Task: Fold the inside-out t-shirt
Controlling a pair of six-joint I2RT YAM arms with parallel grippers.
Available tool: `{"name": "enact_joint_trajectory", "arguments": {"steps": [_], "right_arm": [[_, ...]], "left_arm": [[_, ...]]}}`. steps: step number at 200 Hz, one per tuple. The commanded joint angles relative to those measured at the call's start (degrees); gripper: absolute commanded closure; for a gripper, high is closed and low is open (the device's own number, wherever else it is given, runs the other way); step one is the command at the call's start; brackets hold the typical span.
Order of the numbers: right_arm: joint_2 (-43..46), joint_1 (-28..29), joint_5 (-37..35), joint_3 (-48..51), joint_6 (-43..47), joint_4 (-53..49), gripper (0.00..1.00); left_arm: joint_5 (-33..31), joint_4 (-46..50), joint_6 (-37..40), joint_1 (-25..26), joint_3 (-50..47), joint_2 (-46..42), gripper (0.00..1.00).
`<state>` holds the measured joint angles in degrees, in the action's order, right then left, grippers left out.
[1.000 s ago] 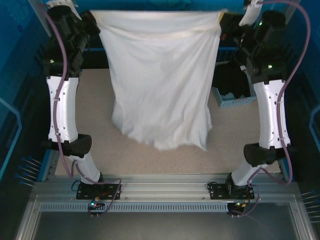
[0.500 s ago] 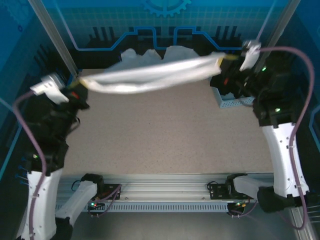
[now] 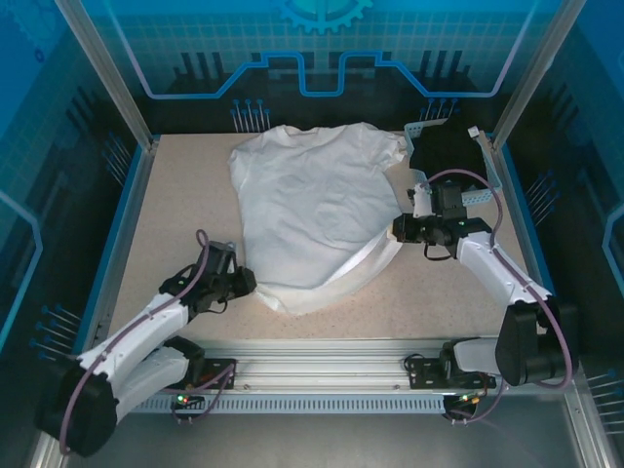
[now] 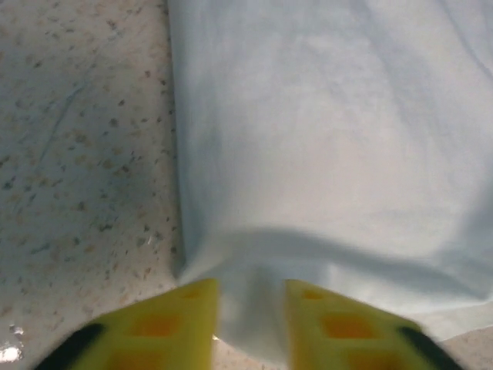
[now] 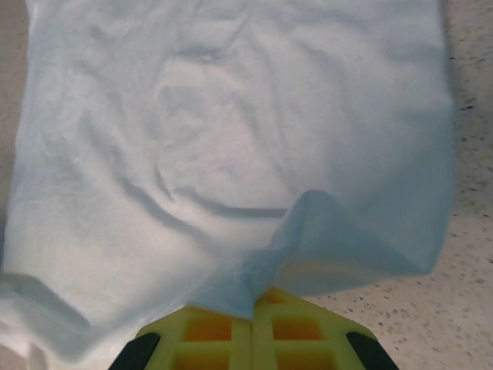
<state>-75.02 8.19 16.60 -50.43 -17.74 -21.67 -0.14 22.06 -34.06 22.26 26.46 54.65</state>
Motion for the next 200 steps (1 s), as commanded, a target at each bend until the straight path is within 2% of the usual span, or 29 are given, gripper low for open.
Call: {"name": "enact_joint_trajectory", "arguments": {"steps": [1,14,34,76,101,115,126,136,153,160,163,170,177,187,195,200], "right_arm": [[0.3,1.0,5.7,-0.6,0.8,1.5,1.0],[1.2,1.1,7.0,-1.3,0.8,0.3,1.0],[3.0,1.1,8.0,-2.0,0.4,-1.1,1.0],[5.6,1.0,8.9,-3.6,-0.7,-3.2,1.0],[7.4,0.6,7.9,-3.9,-0.7,-4.4,1.0],[8.3,0.4,7.0,-3.7,-0.5,-5.0,1.0],[9.2,0.4,5.3,-3.3,-0.1,-5.7,1.0],[10.1,0.4,3.3,-2.6,0.3,-5.9,1.0],[10.9,0.4,-0.6,-1.0,0.7,-5.5,1.0],[10.8,0.7,-3.1,-0.5,1.0,-5.5,1.0],[10.7,0.8,-4.5,-0.4,1.1,-5.5,0.96],[10.2,1.7,-8.5,-0.4,1.7,-5.9,0.75],[9.7,2.6,-13.4,-0.6,2.6,-6.5,0.6],[9.6,4.7,-20.9,-1.1,3.7,-6.9,0.49],[10.9,7.4,-26.2,-0.4,5.4,-5.9,0.43],[12.2,9.6,-28.8,-0.3,6.8,-4.7,0.34]], "left_arm": [[-2.6,-4.9,3.9,2.4,4.9,2.9,0.47],[-5.9,-4.9,6.1,4.9,7.0,3.8,0.31],[-7.5,-8.5,10.7,10.7,10.3,6.5,0.18],[-3.2,-14.7,21.7,24.9,23.4,24.8,0.12],[-2.2,-18.2,23.4,27.2,27.7,35.7,0.12],[-5.1,-19.7,23.9,27.0,29.0,39.4,0.19],[-6.3,-20.4,24.6,26.6,29.8,41.2,0.3],[-6.4,-21.4,24.6,26.0,30.0,42.2,0.44],[-4.1,-22.5,23.5,24.7,30.2,42.2,0.76],[-2.2,-22.6,23.2,24.3,30.4,41.8,0.85],[-1.3,-22.6,23.1,24.1,30.5,41.5,0.87],[0.5,-22.1,22.6,23.7,30.9,40.9,0.91],[2.7,-21.5,21.9,23.3,31.3,40.1,0.95],[5.8,-20.5,20.8,22.6,31.9,39.1,1.0],[7.3,-19.6,19.8,22.0,32.2,38.2,1.0],[8.1,-18.8,19.2,21.7,32.4,37.6,1.0]]}}
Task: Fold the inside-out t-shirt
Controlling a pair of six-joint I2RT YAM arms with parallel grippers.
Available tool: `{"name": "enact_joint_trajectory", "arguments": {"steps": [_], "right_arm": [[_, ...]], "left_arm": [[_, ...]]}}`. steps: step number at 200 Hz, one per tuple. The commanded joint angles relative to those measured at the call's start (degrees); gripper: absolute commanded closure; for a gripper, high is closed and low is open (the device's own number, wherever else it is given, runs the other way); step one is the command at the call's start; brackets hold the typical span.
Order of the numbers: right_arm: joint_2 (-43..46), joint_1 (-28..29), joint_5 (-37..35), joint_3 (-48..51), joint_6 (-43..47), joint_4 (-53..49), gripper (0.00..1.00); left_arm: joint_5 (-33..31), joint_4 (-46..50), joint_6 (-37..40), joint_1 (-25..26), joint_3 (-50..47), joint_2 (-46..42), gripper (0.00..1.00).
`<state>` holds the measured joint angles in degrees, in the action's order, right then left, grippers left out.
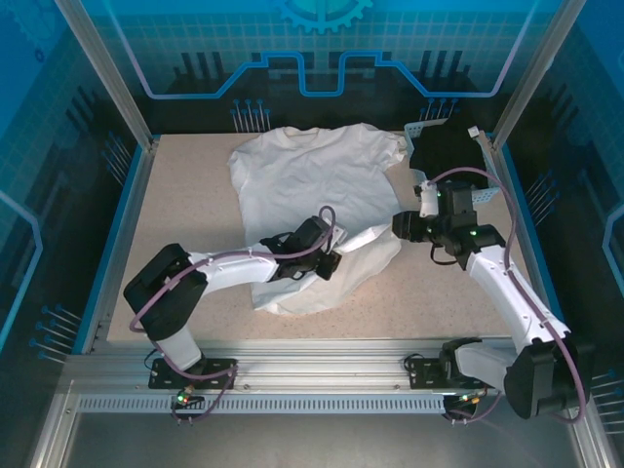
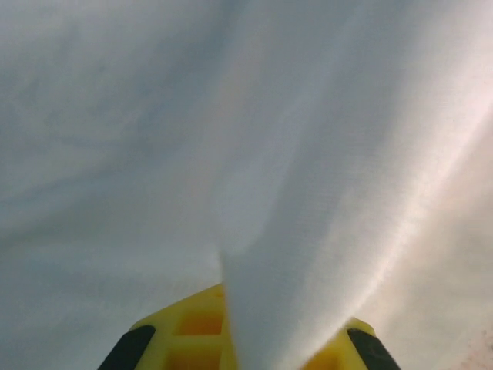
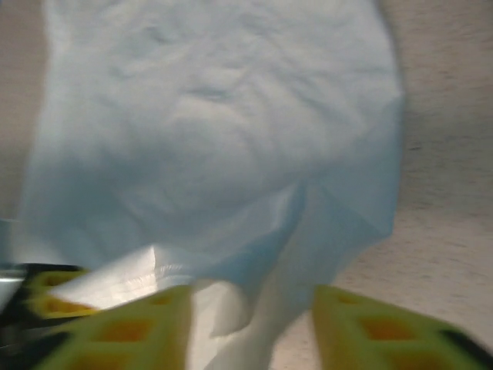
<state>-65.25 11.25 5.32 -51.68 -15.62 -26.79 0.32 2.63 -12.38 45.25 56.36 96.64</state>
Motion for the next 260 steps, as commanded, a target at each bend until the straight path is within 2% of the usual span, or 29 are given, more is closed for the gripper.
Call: {"name": "enact_joint_trajectory", "arguments": {"steps": [1,13,26,45,65,85,114,148,186,211,243,260], "right_arm": [[2.7,7.0,-17.8,1.7,5.0,0.6,0.33],[6.3,12.3,-19.9,5.0,8.9,4.4,0.22],[10.1,17.5,-19.9,8.1,11.7,8.4,0.17],[14.5,24.3,-14.5,13.6,15.2,13.9,0.13],[16.3,32.7,-13.6,19.8,17.5,21.7,0.13],[11.6,39.8,-15.9,24.0,20.4,30.9,0.13],[-3.2,46.5,-19.8,24.0,25.5,45.2,0.16],[-18.2,46.7,-22.3,22.6,28.9,60.5,0.18],[-30.0,45.3,-26.8,20.2,30.3,71.7,0.23],[-34.1,43.3,-29.4,18.4,29.3,74.7,0.28],[-37.7,40.0,-33.4,14.3,28.1,73.3,0.32],[-39.0,38.4,-33.0,12.1,27.4,72.1,0.32]], "left_arm": [[7.8,0.8,-2.6,-1.4,2.6,-4.5,1.0],[9.7,2.9,-3.7,-2.6,3.0,-6.0,1.0],[11.5,4.8,-4.9,-3.9,3.1,-7.8,1.0],[13.7,7.7,-6.3,-6.1,3.7,-9.9,1.0],[15.9,10.6,-7.6,-8.6,5.1,-11.1,1.0],[16.6,14.3,-8.3,-10.5,7.5,-11.7,1.0],[19.1,17.2,-8.9,-11.6,9.9,-12.2,1.0],[20.4,20.6,-9.2,-11.7,12.6,-13.4,1.0],[21.5,25.1,-8.4,-11.7,15.7,-14.7,1.0],[21.7,27.4,-8.1,-11.8,17.3,-16.1,1.0],[23.5,29.6,-7.6,-11.7,20.3,-19.4,1.0],[24.6,30.1,-7.1,-11.7,21.7,-21.5,1.0]]}}
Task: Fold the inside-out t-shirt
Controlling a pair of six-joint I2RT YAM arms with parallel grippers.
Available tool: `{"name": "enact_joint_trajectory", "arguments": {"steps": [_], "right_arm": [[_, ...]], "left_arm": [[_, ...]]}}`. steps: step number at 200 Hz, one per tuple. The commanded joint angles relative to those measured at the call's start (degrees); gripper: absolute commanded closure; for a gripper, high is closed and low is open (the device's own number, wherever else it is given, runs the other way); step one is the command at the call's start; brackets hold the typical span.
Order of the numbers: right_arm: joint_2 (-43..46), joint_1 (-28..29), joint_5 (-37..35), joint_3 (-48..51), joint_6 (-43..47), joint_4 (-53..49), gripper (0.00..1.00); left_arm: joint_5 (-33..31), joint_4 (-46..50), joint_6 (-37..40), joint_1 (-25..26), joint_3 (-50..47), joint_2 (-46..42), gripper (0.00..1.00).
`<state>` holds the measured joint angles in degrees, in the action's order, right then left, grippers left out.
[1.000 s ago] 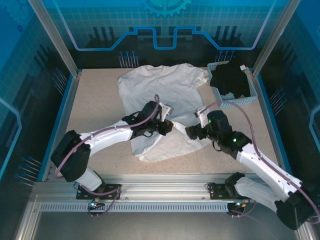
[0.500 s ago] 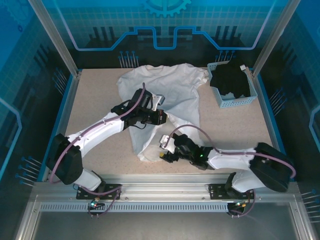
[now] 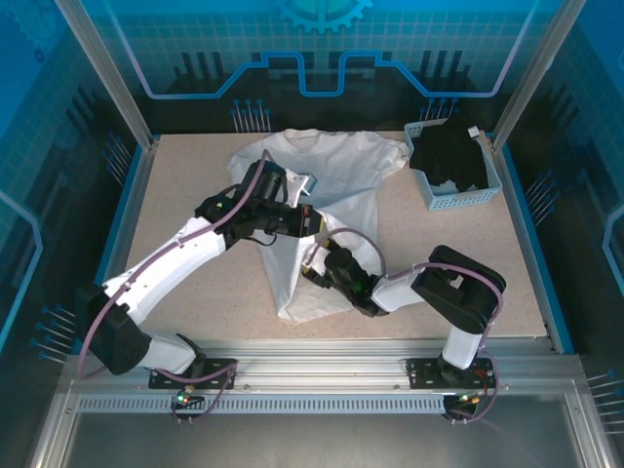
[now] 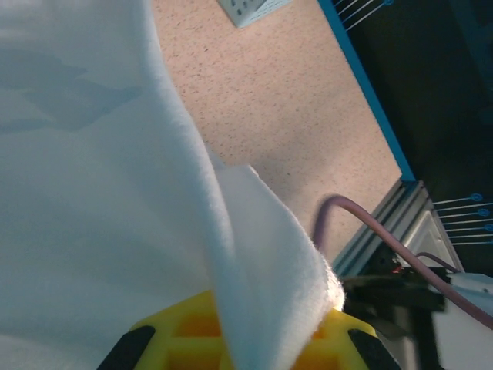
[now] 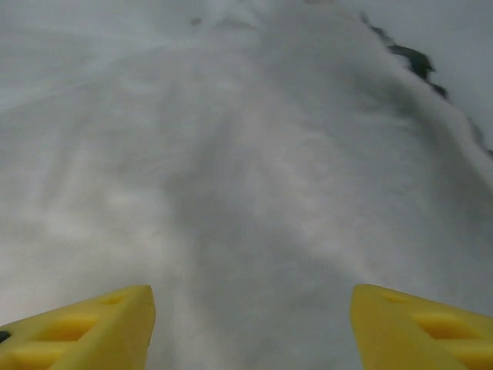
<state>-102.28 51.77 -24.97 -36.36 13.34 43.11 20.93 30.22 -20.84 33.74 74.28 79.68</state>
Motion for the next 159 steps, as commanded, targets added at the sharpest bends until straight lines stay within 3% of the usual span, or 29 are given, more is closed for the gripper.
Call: {"name": "enact_joint_trajectory", "arguments": {"steps": [1,32,70,104,159], "right_arm": [[-2.0,-2.2,-2.6,-3.4,-1.7,2.2,0.32],[-3.6,-4.6,-1.0,-7.7,-2.9,-3.4,0.33],[-7.7,-5.2,-5.9,-17.3,-4.3,-15.1,0.31],[-11.2,-8.2,-5.4,-27.5,-11.0,-31.8,0.23],[-18.5,-11.1,-2.3,-42.6,-14.5,-51.7,0.09]], "left_arm": [[4.1,2.5,1.4,-0.2,3.8,-4.7,1.0],[4.7,3.3,2.7,-0.2,5.4,-7.6,1.0],[8.0,2.3,2.5,-0.1,9.5,-7.7,1.0],[9.9,2.5,2.8,-0.2,15.0,-7.3,1.0],[10.8,0.7,2.6,-0.1,23.0,-6.6,1.0]]}}
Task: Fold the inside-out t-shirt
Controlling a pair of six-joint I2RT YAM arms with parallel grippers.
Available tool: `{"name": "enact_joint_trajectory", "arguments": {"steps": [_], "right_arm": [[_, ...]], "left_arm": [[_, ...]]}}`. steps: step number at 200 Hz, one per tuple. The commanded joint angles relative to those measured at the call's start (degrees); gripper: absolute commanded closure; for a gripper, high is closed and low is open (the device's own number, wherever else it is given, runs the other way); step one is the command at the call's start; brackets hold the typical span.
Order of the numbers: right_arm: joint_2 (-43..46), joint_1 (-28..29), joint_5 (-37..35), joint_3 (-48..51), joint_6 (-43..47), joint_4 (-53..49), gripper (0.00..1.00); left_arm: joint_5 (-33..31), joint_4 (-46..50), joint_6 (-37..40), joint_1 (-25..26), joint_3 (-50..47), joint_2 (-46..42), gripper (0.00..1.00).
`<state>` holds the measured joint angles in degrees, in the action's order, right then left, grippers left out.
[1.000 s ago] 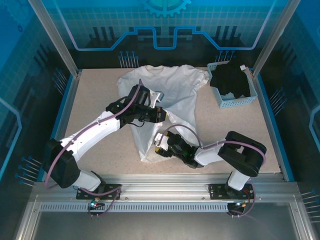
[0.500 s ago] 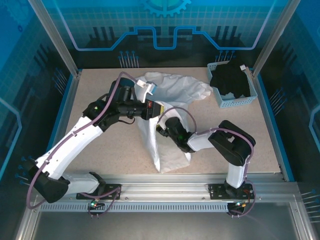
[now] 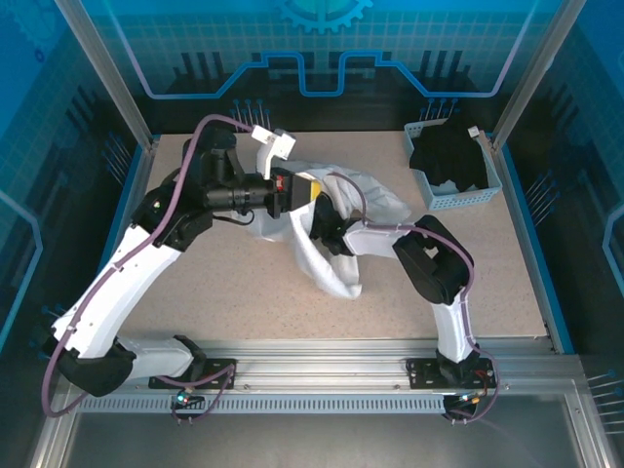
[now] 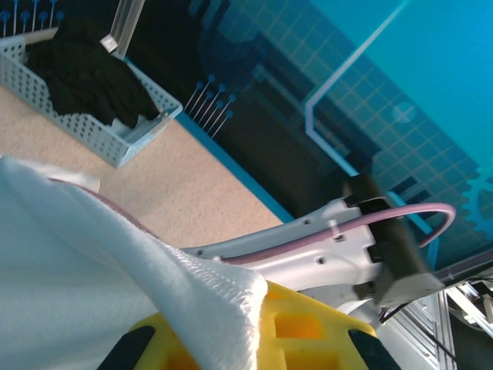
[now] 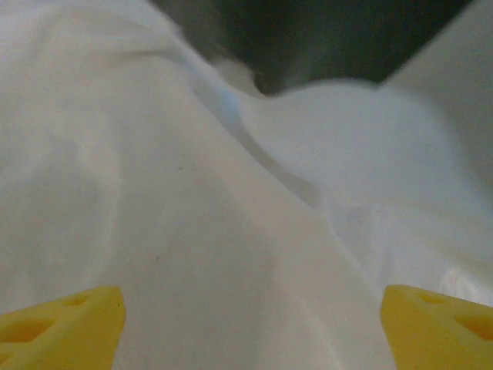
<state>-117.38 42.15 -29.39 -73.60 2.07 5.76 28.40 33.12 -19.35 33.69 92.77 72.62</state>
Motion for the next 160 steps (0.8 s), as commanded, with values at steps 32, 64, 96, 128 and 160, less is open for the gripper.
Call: {"name": "enact_joint_trajectory", "arguments": {"steps": [32,64,96,128,160], "right_arm": [[-6.2,-3.7,6.1,-9.4,-4.3,-21.9,0.06],[-9.8,-5.1,10.9,-14.4,-2.9,-28.1,0.09],[-10.3,-6.2,15.6,-15.6,-1.2,-30.7,0.63],[-1.0,-6.5,19.7,-11.0,2.0,-27.9,1.0],[14.8,-6.4,27.6,0.3,3.3,-21.1,1.0]], "left_arm": [[1.5,-2.7,2.4,-0.1,8.6,0.5,1.0],[-2.3,-5.7,2.6,-0.3,9.7,-0.2,1.0],[-14.2,-4.5,4.5,-1.3,7.0,-0.9,1.0],[-27.4,-4.0,4.1,-6.5,1.5,-0.5,1.0],[-32.0,-4.9,0.1,-16.9,-5.0,1.0,1.0]]}}
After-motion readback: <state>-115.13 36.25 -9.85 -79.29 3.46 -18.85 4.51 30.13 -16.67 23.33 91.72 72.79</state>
